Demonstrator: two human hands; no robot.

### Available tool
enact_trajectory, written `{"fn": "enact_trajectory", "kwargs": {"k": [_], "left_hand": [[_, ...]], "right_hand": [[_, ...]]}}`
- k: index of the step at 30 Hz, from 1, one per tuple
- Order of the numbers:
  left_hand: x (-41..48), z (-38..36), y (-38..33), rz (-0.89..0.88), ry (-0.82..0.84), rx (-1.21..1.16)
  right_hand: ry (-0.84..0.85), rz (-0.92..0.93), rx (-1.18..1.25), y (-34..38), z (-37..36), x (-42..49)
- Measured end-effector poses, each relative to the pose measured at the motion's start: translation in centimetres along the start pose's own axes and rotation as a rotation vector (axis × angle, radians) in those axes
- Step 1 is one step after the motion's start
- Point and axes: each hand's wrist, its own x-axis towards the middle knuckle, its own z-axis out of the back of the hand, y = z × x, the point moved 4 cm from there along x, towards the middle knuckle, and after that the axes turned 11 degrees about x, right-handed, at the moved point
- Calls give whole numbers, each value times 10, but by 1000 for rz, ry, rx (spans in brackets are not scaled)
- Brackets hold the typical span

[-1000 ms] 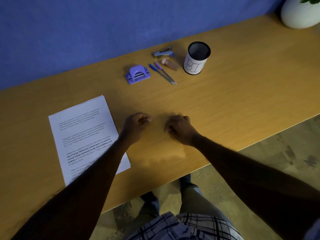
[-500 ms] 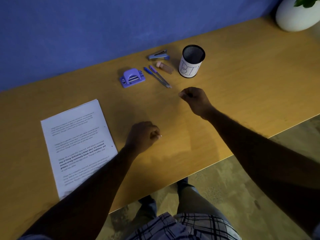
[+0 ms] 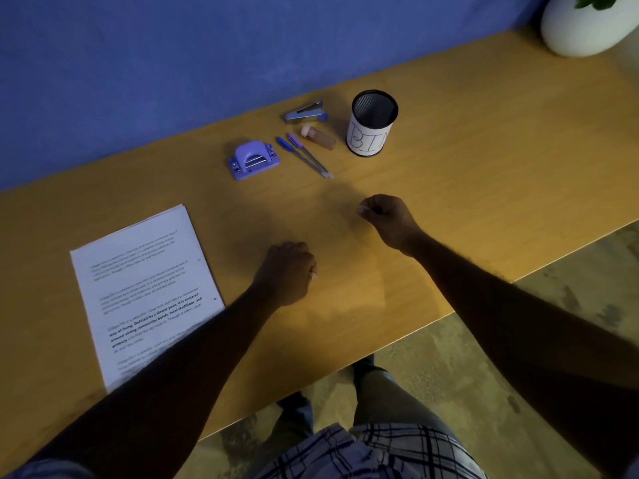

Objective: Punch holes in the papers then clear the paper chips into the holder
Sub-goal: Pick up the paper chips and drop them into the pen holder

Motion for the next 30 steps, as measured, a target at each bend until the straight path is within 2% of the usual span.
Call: {"fn": "enact_trajectory", "kwargs": {"k": [2,4,8,17,22,30], "left_hand": [[3,3,1,-17,58,6],[6,9,11,35,60,-103],[22,35,36,156,-72,-305],[136,134,48,211,-286,-384],[199,175,30,226,-379,-378],[236,182,11,161,-332,-324]], "right_hand": [[-2,8,9,3,3,2],[-5,30,25,8,8,5],[-7,88,26,22,22,18],[-106,208,-25,76,66,79],[-120,145,-214,93,89,131],[-87,146,-451,93,104,163]]}}
